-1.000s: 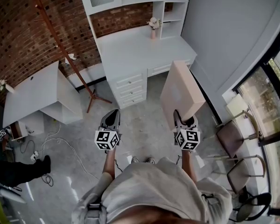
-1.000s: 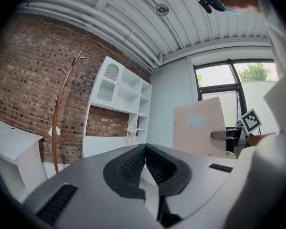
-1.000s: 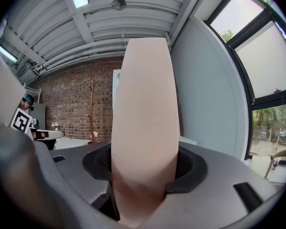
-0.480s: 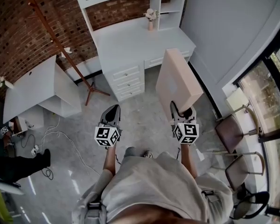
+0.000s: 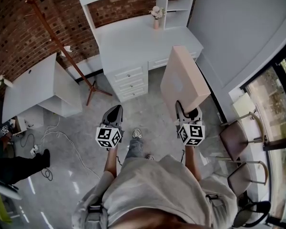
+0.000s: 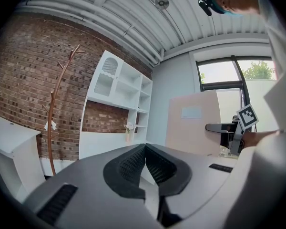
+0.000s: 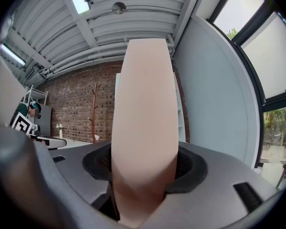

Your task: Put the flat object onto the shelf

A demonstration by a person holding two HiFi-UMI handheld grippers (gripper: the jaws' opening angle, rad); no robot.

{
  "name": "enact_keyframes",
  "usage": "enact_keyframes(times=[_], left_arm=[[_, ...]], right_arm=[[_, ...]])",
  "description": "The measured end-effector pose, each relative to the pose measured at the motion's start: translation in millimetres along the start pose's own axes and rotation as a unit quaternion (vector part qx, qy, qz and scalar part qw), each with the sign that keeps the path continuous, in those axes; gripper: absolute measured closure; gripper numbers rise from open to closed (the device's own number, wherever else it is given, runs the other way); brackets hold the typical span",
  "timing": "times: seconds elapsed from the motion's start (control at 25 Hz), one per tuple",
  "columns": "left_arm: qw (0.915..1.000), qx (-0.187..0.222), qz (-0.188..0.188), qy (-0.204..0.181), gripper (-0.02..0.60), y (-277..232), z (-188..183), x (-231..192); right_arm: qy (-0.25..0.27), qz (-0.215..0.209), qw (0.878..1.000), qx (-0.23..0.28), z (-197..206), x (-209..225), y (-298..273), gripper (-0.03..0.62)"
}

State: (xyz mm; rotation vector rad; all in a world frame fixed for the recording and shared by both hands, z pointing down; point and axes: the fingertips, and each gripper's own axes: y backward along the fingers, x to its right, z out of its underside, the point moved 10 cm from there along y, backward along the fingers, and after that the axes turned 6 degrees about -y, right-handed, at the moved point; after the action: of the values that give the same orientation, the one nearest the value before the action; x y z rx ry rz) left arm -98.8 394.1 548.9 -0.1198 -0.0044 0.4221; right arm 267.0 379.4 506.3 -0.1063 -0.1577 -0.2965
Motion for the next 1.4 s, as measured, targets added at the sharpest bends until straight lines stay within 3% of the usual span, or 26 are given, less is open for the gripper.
enact_keyframes(times=[0.32,0.76,1.4], left_arm=[[0.9997,0.005,0.023,-0.001,0.566,-73,-3,-38],[0.9989,0.018,0.041,0.010,0.566,-171,-28,-126],[0.9975,0.042,0.055,0.014,0.566,-258,-41,-227]], right_arm=[[0.008,0.009,1.000,0.002,-5,7,-69,0.310],[0.017,0.031,0.999,0.010,-34,-4,-188,0.310],[0.032,0.048,0.998,0.031,-49,-27,-307,0.310]])
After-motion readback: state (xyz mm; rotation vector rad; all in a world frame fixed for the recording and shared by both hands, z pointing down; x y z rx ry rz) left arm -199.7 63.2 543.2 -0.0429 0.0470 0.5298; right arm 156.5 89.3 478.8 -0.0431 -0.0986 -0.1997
